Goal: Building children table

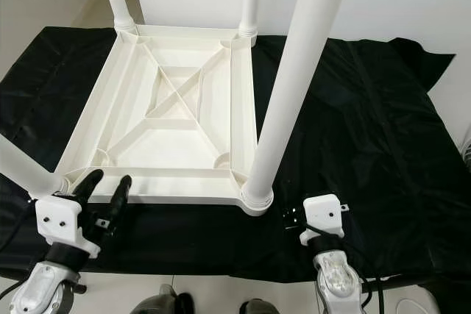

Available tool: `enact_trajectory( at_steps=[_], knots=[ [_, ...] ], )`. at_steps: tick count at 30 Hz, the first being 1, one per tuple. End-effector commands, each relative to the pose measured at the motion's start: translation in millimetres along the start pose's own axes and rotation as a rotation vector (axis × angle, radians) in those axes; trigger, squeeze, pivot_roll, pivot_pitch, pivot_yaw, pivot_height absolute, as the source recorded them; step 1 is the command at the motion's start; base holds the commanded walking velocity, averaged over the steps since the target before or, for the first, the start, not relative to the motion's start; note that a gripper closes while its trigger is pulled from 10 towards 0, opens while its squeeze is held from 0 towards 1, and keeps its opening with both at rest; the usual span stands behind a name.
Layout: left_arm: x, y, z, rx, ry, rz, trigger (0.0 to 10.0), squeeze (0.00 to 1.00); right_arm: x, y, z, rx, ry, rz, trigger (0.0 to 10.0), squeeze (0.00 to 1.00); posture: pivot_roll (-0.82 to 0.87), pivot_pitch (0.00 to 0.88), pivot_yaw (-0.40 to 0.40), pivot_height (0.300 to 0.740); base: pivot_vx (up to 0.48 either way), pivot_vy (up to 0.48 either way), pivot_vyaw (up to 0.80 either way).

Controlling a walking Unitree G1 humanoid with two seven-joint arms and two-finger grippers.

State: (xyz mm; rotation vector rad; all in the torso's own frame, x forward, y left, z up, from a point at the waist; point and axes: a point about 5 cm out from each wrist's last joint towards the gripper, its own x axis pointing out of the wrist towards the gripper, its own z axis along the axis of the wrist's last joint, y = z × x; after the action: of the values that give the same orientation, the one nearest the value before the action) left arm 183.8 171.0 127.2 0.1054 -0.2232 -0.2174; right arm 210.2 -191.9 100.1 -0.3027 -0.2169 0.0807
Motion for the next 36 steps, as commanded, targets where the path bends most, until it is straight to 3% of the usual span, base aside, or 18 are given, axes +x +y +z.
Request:
enact_trajectory(
  at_steps=[1, 2, 5, 14, 23, 31, 36],
  knots=[
    [-2.6, -3.0, 0, 0.020, 0.000, -0.047, 10.0, 0.00, -3.1, 2.1, 2, -0.013, -0.015, 0.021, 10.0, 0.00, -0.03, 0.115, 0.034, 0.740, 0.000, 0.000, 0.00],
    [-5.9, -5.4, 3, 0.041, -0.008, -0.102, 10.0, 0.00, -6.4, 4.0, 3, -0.041, -0.031, 0.077, 10.0, 0.00, -0.03, 0.115, 0.034, 0.740, 0.000, 0.000, 0.00],
    [-7.2, -5.8, 2, 0.035, 0.002, -0.116, 10.0, 0.00, -6.4, 2.2, 2, -0.046, -0.029, 0.086, 10.0, 0.00, -0.03, 0.115, 0.034, 0.740, 0.000, 0.000, 0.00],
    [-1.6, -7.9, -4, 0.019, 0.025, -0.068, 10.0, 0.00, 0.9, 8.1, 2, -0.014, -0.026, 0.051, 10.0, 0.00, -0.03, 0.112, 0.033, 0.740, 0.000, 0.000, 0.00],
    [-0.4, -5.2, -6, -0.003, 0.041, -0.042, 10.0, 0.00, 7.9, 3.4, 1, -0.002, -0.026, 0.011, 10.0, 0.00, -0.03, 0.112, 0.025, 0.740, 0.000, 0.000, 0.00],
    [-3.8, -10.5, -1, 0.001, 0.003, -0.085, 10.0, 0.00, 2.2, 11.3, 4, -0.009, -0.047, 0.083, 10.0, 0.00, -0.03, 0.112, 0.025, 0.740, 0.000, 0.000, 0.00],
    [-10.1, -8.0, 2, 0.020, 0.001, -0.136, 10.0, 0.00, -2.5, -2.5, 2, -0.037, -0.033, 0.082, 10.0, 0.00, -0.03, 0.113, 0.034, 0.740, 0.000, 0.000, 0.00]
  ],
)
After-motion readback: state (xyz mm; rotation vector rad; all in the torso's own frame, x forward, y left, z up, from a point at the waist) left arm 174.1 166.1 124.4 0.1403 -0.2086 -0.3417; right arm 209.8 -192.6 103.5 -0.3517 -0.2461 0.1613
